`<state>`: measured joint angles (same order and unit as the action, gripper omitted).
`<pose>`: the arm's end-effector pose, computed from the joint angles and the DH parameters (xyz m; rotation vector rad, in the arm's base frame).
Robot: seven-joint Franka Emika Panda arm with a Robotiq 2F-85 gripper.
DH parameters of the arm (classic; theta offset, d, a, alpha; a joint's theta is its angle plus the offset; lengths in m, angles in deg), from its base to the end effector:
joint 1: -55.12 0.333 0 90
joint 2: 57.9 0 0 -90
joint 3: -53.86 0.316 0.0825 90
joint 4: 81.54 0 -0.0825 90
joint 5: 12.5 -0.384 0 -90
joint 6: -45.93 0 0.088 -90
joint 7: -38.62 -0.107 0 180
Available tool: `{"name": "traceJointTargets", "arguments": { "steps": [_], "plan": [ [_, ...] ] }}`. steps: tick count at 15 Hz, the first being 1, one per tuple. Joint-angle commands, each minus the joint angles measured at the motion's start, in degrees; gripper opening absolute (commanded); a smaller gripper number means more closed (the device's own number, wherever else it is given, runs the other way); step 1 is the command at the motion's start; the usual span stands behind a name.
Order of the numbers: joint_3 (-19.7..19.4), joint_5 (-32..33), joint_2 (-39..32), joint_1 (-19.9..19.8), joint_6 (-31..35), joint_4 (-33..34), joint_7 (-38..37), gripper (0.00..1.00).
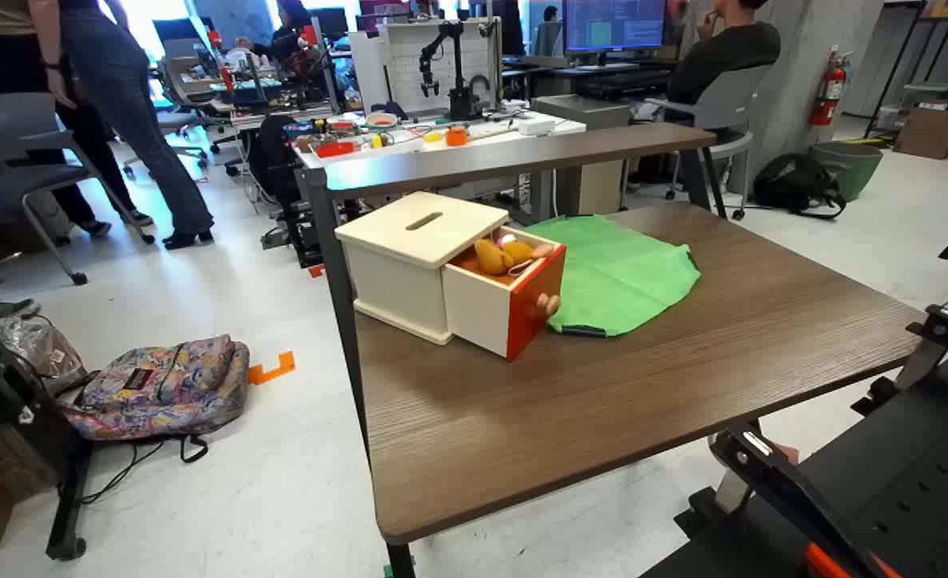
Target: Fold the green cloth
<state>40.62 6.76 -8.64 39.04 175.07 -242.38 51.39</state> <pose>0.2778 -0.1623 0.4554 2.9093 -0.0913 0.3660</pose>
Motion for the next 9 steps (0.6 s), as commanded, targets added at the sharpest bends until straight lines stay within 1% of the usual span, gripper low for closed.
{"name": "traceJointTargets", "arguments": {
  "steps": [1,6,9],
  "plan": [
    [0.12,-0.16,0.01,-0.04,-0.27,0.08,0.07,1.0],
    [0.13,-0.16,-0.09,-0.04,-0.28,0.01,0.07,1.0],
    [2.13,-2.68,-3.64,1.66,0.9,2.08,-4.23,1.0]
  ]
}}
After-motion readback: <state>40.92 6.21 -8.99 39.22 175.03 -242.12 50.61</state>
